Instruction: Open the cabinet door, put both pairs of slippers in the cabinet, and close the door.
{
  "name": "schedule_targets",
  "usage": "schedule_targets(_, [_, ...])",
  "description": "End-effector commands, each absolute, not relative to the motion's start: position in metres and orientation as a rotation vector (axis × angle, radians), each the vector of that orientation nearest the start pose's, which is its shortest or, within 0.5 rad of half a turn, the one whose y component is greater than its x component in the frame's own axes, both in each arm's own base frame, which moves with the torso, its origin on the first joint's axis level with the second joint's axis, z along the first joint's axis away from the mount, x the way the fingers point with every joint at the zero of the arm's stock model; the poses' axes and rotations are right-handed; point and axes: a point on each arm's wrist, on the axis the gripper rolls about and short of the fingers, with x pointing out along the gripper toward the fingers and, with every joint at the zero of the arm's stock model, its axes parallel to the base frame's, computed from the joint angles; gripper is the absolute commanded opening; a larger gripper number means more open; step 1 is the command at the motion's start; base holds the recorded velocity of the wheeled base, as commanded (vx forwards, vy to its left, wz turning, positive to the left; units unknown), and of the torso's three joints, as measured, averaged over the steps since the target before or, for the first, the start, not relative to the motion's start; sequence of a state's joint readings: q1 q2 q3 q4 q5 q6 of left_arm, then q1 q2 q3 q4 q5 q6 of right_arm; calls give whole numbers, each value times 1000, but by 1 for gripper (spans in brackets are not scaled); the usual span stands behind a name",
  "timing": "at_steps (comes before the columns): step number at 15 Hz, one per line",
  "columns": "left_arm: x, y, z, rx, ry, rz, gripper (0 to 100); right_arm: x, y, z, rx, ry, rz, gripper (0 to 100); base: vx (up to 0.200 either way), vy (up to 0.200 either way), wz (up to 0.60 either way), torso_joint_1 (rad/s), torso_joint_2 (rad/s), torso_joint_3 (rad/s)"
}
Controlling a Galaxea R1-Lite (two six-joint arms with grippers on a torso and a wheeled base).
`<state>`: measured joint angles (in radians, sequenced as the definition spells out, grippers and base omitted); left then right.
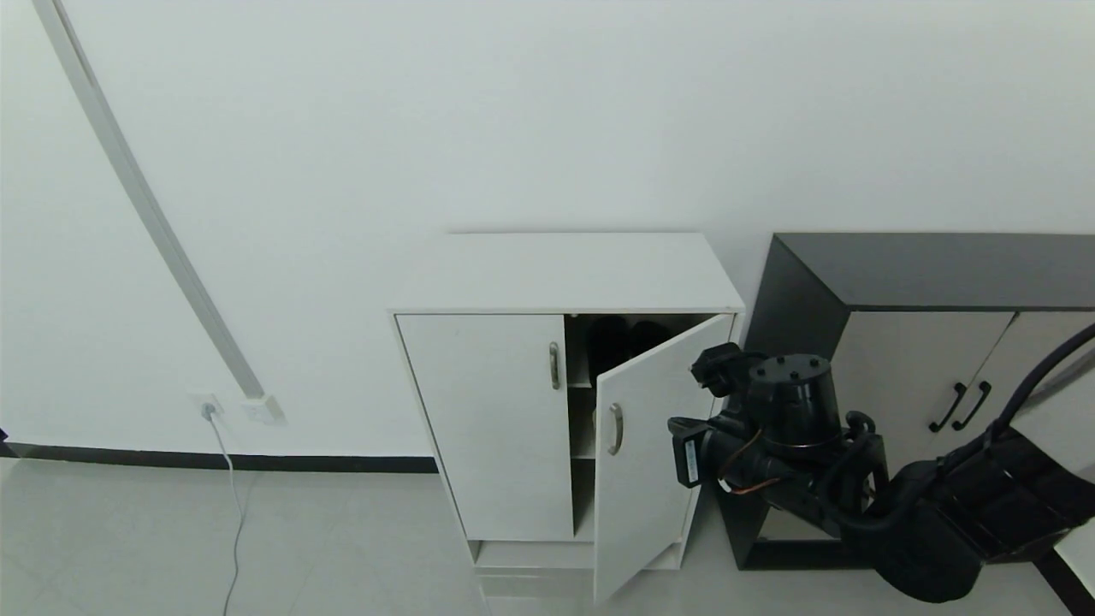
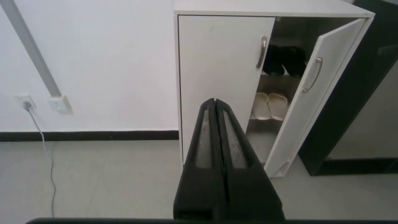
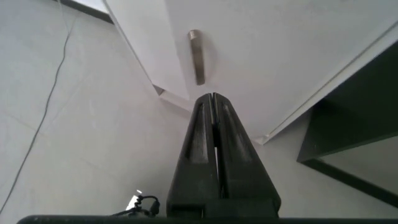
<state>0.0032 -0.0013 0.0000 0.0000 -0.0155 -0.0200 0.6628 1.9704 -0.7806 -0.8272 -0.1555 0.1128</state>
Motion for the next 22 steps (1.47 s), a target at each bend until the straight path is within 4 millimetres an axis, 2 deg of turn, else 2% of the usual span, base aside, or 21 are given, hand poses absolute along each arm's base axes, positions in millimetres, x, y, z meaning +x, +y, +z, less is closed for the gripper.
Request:
schedule_targets(1, [-23,0,75,-21,0,-12,0,271,209,99,-42,371,484,0,0,0,0,0,0,0])
schedule_targets(3, [-23,0,75,-21,0,-12,0,266,205,92,-46,381,485,0,0,0,0,0,0,0])
schedule_targets(9, [-23,0,75,-21,0,-12,0,254,197,80,-57,405,486,0,200,0,0,-6,0,5])
schedule_targets(11, [-23,0,75,-21,0,-12,0,253,196,74,-63,427,484,0,0,0,0,0,0,0])
schedule_targets(15, [-23,0,75,-21,0,-12,0,260,202,59,-62,418,481,0,0,0,0,0,0,0])
schedule_targets(22, [-23,0,75,-23,0,-12,0,296,222,38,-32,364,472,0,0,0,0,0,0,0])
